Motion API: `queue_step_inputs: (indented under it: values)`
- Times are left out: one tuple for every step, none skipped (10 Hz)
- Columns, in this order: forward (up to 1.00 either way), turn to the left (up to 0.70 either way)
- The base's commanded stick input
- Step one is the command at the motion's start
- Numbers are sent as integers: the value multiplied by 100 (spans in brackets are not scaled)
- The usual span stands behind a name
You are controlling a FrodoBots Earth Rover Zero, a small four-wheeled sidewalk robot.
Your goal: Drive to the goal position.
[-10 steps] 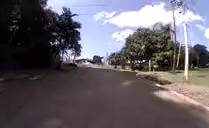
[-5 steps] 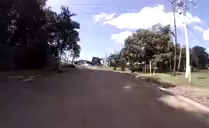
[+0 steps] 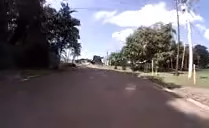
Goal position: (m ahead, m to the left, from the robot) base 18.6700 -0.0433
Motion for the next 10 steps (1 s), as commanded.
queue_step_inputs:
  values:
    - [70, 0]
    - [70, 0]
    - [70, 0]
    - [70, 0]
    - [70, 0]
    - [70, 0]
    - [70, 0]
    - [70, 0]
    - [70, 0]
    - [70, 0]
